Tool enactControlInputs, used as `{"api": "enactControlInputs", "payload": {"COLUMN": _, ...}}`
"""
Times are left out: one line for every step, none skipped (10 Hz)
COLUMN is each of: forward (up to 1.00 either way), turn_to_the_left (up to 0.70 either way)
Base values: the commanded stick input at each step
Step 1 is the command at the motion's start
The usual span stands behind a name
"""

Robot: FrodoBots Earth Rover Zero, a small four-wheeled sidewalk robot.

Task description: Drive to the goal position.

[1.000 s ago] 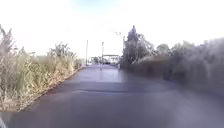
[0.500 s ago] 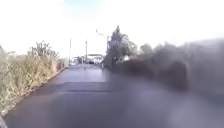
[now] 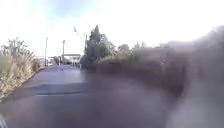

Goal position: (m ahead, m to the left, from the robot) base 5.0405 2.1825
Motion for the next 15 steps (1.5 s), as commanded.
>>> {"api": "enactControlInputs", "payload": {"forward": 0.00, "turn_to_the_left": -0.13}}
{"api": "enactControlInputs", "payload": {"forward": 0.00, "turn_to_the_left": -0.11}}
{"api": "enactControlInputs", "payload": {"forward": 0.00, "turn_to_the_left": -0.05}}
{"api": "enactControlInputs", "payload": {"forward": 0.00, "turn_to_the_left": 0.14}}
{"api": "enactControlInputs", "payload": {"forward": 0.00, "turn_to_the_left": 0.63}}
{"api": "enactControlInputs", "payload": {"forward": 0.00, "turn_to_the_left": 0.88}}
{"api": "enactControlInputs", "payload": {"forward": 0.00, "turn_to_the_left": 1.00}}
{"api": "enactControlInputs", "payload": {"forward": 0.00, "turn_to_the_left": 1.00}}
{"api": "enactControlInputs", "payload": {"forward": 0.00, "turn_to_the_left": 1.00}}
{"api": "enactControlInputs", "payload": {"forward": 0.00, "turn_to_the_left": 1.00}}
{"api": "enactControlInputs", "payload": {"forward": 0.00, "turn_to_the_left": 1.00}}
{"api": "enactControlInputs", "payload": {"forward": 0.00, "turn_to_the_left": 1.00}}
{"api": "enactControlInputs", "payload": {"forward": 0.00, "turn_to_the_left": 0.99}}
{"api": "enactControlInputs", "payload": {"forward": 0.00, "turn_to_the_left": 0.88}}
{"api": "enactControlInputs", "payload": {"forward": 0.00, "turn_to_the_left": 0.67}}
